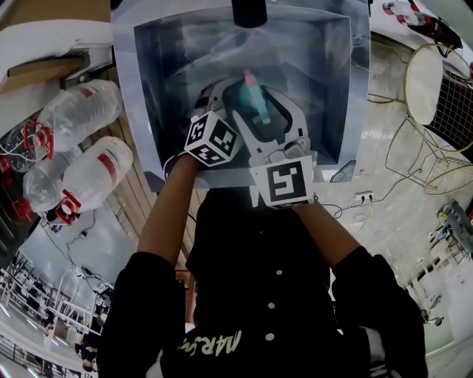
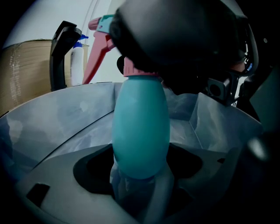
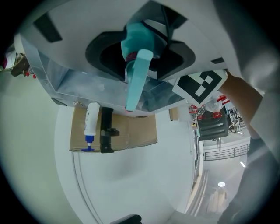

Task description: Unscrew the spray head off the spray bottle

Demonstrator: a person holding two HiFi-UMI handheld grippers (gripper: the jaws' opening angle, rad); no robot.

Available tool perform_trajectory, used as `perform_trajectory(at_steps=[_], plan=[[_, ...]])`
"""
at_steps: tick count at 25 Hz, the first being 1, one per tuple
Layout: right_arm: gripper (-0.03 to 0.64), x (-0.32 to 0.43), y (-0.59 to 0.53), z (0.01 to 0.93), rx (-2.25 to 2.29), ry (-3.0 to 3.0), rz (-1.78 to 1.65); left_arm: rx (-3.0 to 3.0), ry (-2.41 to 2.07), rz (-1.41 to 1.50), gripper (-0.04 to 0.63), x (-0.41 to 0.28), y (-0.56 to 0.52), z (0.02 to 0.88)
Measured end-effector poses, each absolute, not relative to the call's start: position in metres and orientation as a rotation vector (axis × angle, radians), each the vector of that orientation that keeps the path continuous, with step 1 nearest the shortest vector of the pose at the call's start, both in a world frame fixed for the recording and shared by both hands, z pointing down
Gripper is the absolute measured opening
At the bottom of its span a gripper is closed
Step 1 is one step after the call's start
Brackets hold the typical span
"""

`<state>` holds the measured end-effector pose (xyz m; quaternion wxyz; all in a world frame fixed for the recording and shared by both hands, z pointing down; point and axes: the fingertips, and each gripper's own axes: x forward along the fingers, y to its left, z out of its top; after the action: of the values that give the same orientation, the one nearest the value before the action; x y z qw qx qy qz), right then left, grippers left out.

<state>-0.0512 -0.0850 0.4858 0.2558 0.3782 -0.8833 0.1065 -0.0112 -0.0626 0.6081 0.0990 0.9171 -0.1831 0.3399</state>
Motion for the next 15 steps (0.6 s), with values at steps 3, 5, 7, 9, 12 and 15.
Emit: perform_trajectory(at_steps=[3,5,7,9,12,15], plan=[[0.204,-0.050,-0.091,0.486,1.047,-2.389,0.262,2.718,-0.541,1.012,0.388,-0.010,-0.063,0.607],[0.169,-0.049,-0.094,0.486,1.041,-2.395,0.251,2.719,-0.540,1.013,0.388,-0.010,-0.063,0.606],[0.164,-0.050,-0.094,0.486,0.995,-2.425,0.247,2.715,-0.540,1.011,0.388,-0.010,-0.064,0.606],[0.163,-0.053,-0.093,0.485,0.895,-2.491,0.235,2.714,-0.537,1.009,0.388,-0.010,-0.064,0.607],[0.161,-0.055,-0.090,0.482,0.676,-2.618,0.214,2.715,-0.531,1.003,0.388,-0.009,-0.063,0.607],[0.161,-0.055,-0.083,0.484,0.370,-2.649,0.176,2.718,-0.521,1.001,0.388,-0.008,-0.063,0.607]])
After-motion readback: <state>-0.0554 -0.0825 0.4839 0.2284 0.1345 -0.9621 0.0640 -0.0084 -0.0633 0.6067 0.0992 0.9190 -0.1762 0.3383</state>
